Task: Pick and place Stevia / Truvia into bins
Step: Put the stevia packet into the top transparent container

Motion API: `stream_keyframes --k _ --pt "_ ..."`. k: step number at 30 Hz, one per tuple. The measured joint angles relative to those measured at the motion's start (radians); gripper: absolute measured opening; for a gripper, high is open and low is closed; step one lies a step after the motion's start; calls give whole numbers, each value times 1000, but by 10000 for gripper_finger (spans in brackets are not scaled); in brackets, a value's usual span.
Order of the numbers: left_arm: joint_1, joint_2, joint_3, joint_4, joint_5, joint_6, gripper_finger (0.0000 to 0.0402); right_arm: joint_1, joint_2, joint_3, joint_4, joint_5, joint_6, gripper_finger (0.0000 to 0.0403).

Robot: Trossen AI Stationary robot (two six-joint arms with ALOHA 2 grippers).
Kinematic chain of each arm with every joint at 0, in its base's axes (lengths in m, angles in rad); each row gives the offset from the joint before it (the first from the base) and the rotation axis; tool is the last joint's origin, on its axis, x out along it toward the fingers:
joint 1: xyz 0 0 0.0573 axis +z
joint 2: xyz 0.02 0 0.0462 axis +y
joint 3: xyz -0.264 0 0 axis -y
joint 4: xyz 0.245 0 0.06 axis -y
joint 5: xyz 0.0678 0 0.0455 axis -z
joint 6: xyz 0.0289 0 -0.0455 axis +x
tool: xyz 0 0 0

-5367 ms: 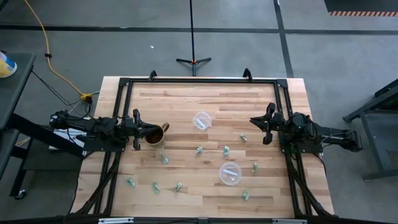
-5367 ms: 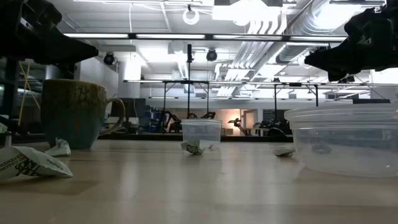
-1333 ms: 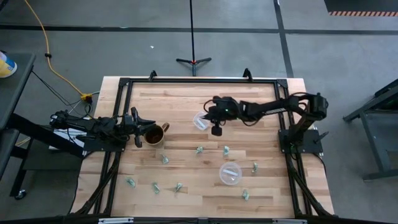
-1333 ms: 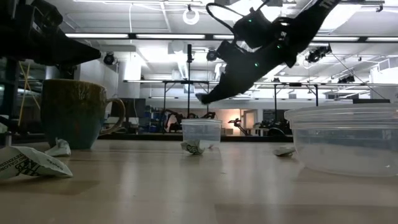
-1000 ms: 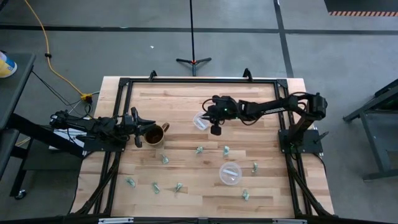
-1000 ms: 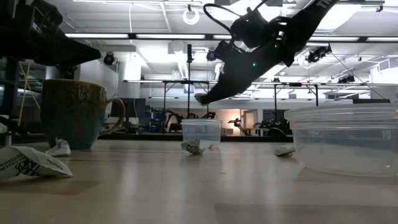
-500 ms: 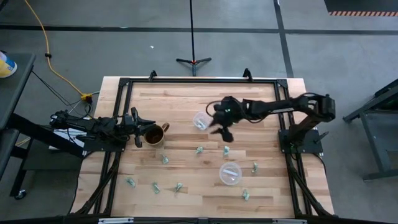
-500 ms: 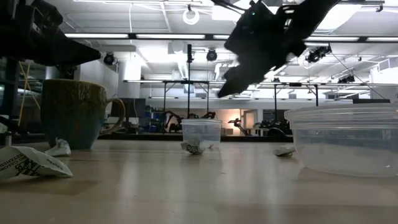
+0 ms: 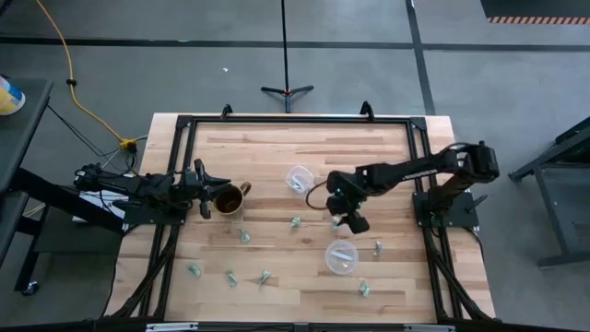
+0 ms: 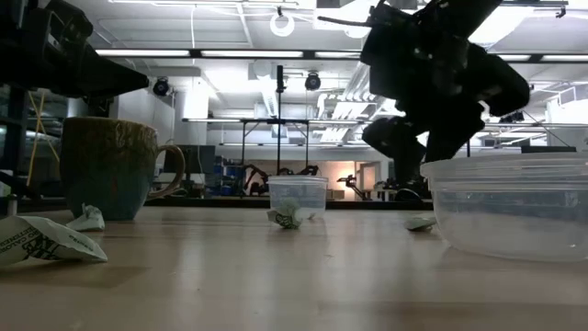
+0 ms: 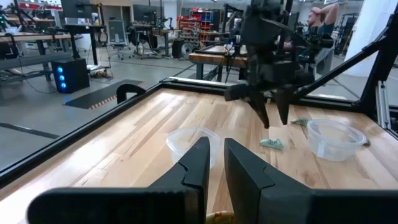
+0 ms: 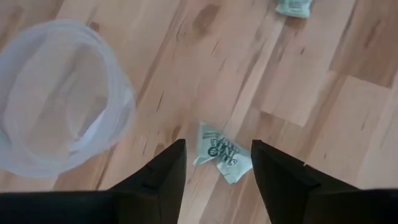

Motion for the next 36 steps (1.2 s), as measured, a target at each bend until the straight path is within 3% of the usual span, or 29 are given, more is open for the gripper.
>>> stream_keyframes --k 6,11,18,23,30,36 --pt "0 0 0 0 0 0 83 56 32 0 3 194 17 202" --pt "0 0 0 0 0 0 83 77 89 0 15 191 19 213" --pt "0 0 0 0 0 0 83 83 143 1 55 212 29 201" --pt "0 0 0 0 0 0 83 83 144 2 50 253 46 169" --pt "0 0 0 0 0 0 83 81 144 1 75 254 27 90" --pt "0 0 0 0 0 0 83 46 137 -2 225 280 -64 16"
